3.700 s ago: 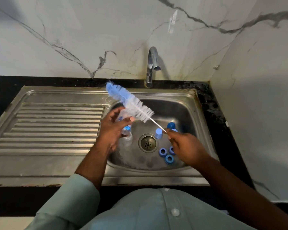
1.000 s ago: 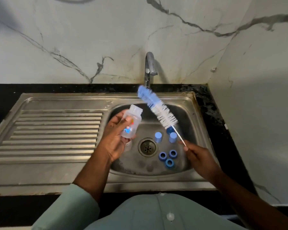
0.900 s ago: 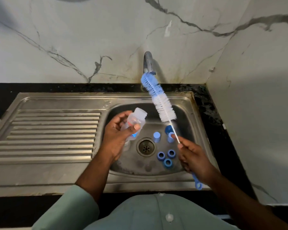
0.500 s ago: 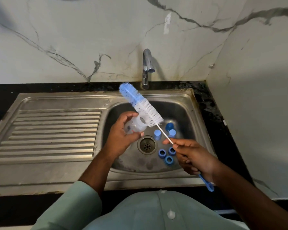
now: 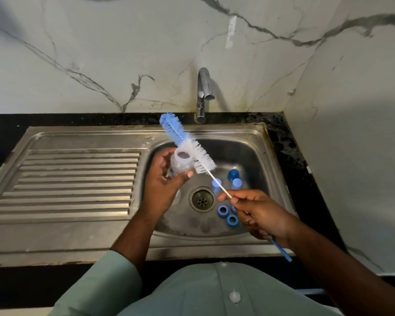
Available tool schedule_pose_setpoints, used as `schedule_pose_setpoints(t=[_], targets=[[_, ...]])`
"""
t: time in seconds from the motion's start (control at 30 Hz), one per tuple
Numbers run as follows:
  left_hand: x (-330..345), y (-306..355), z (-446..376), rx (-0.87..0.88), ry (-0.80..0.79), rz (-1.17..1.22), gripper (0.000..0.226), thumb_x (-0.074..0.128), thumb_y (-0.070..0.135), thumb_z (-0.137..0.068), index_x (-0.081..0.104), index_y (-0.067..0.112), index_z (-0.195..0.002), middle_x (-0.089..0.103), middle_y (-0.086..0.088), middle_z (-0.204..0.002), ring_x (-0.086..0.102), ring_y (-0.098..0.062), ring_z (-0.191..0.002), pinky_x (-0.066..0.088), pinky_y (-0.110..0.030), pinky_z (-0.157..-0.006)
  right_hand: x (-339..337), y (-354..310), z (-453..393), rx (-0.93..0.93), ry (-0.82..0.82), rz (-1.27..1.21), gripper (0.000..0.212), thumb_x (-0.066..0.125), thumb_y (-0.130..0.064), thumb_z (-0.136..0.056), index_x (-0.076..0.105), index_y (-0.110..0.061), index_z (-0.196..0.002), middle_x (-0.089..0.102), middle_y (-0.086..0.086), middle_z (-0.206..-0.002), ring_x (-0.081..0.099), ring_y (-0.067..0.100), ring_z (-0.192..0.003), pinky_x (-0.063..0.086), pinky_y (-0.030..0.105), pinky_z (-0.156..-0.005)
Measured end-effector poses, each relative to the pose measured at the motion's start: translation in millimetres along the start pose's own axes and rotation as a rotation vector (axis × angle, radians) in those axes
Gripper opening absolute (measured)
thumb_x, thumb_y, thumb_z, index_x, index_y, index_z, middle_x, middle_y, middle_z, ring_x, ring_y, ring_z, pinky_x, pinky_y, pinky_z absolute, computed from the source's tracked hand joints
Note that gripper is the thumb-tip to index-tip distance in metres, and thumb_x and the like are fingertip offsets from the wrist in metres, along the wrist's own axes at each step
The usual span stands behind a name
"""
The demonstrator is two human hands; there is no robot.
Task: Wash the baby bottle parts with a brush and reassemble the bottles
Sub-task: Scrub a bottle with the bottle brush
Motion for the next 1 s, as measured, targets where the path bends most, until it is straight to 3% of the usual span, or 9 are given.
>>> schedule_pose_setpoints(t=[0.1,0.17,0.27,0.4,0.53,0.67,0.8,0.9,1.0], targets=[[17.3,-7.9,2.3,-0.065,-0.13,-0.085,0.061,0.078,-0.004,-0.075,0.052,0.008,-0.129,0.065,-0.005,-0.126,0.062,-0.02,-0.116,0.05,-0.048,-0.1,-4.1,-3.8,-4.4,-0.007,0.025,0.03,0.028,0.037,-0.017,-0.103,0.06,-0.008,-0.115,0.029,0.0,-0.046,0.021,0.004,-0.031,0.02,0.009,-0.032],[14.8,-7.0,2.1,-0.062,-0.074,-0.063,0.061,0.078,-0.005,-0.076,0.052,0.005,-0.131,0.065,-0.005,-0.127,0.062,-0.02,-0.118,0.048,-0.05,-0.102,-4.7,-9.1,-8.0,-0.037,0.042,0.069,0.028,0.037,-0.018,-0.103,0.061,-0.008,-0.113,0.029,0.001,-0.048,0.02,0.005,-0.033,0.018,0.01,-0.034],[-0.1,-2.1,-2.6,-0.027,-0.012,-0.029,0.06,0.075,-0.007,-0.078,0.052,0.004,-0.132,0.064,-0.007,-0.129,0.06,-0.021,-0.12,0.049,-0.043,-0.102,-3.3,-2.2,-3.5,-0.007,0.038,0.115,0.027,0.038,-0.02,-0.102,0.064,-0.012,-0.108,0.029,-0.002,-0.047,0.02,0.005,-0.035,0.015,0.011,-0.038],[23.4,-7.5,2.4,-0.067,-0.155,-0.131,0.062,0.077,0.003,-0.079,0.054,0.013,-0.136,0.064,0.0,-0.13,0.06,-0.015,-0.121,0.05,-0.042,-0.102,-12.9,-11.9,-12.0,-0.03,0.115,0.127,0.028,0.037,-0.016,-0.103,0.062,-0.006,-0.11,0.026,-0.003,-0.046,0.02,0.003,-0.033,0.017,0.011,-0.034],[-1.5,-7.2,-4.1,-0.076,-0.02,-0.078,0.061,0.077,0.001,-0.079,0.055,0.012,-0.135,0.065,0.0,-0.128,0.062,-0.013,-0.117,0.052,-0.037,-0.099,-10.2,-8.4,-8.6,-0.031,0.076,0.144,0.027,0.039,-0.013,-0.102,0.061,-0.002,-0.11,0.027,-0.007,-0.043,0.021,0.001,-0.033,0.018,0.011,-0.032],[21.8,-6.5,1.6,-0.101,-0.139,-0.15,0.07,0.081,0.001,-0.073,0.055,0.015,-0.136,0.063,0.002,-0.13,0.061,-0.001,-0.114,0.052,-0.026,-0.097,-25.3,-10.3,-23.0,-0.046,0.131,0.171,0.027,0.04,-0.014,-0.101,0.066,-0.012,-0.11,0.026,-0.006,-0.045,0.019,0.005,-0.037,0.016,0.014,-0.037],[-16.5,-1.5,-12.9,-0.086,0.035,-0.261,0.064,0.087,0.014,-0.07,0.061,0.02,-0.129,0.066,0.002,-0.12,0.065,-0.008,-0.105,0.055,-0.024,-0.088,-40.6,-14.9,-14.0,-0.089,0.182,0.133,0.028,0.042,-0.014,-0.1,0.069,-0.017,-0.107,0.023,-0.005,-0.047,0.018,0.005,-0.037,0.012,0.012,-0.038],[-26.1,-6.5,-18.9,-0.091,0.043,-0.446,0.063,0.09,0.016,-0.065,0.062,0.029,-0.12,0.052,-0.004,-0.122,0.058,-0.02,-0.112,0.053,-0.032,-0.094,-42.7,-30.0,-3.0,-0.273,0.335,0.39,0.027,0.049,-0.011,-0.098,0.068,-0.02,-0.114,0.041,-0.01,-0.044,0.035,0.004,-0.037,0.031,0.016,-0.038],[-8.2,-10.1,-18.5,-0.079,-0.011,-0.632,0.062,0.087,0.02,-0.069,0.062,0.026,-0.125,0.045,-0.001,-0.124,0.049,-0.017,-0.113,0.044,-0.028,-0.095,-15.1,-38.6,-2.7,-0.386,0.38,0.921,0.034,0.049,-0.022,-0.097,0.058,-0.034,-0.127,0.071,0.003,-0.084,0.066,0.022,-0.072,0.052,0.031,-0.066]])
Point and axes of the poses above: each hand's wrist, its own z-axis away from the middle knuckle, its own x-axis out of the palm, y = z × x, the point moved 10 cm from there along -z, towards the middle knuckle
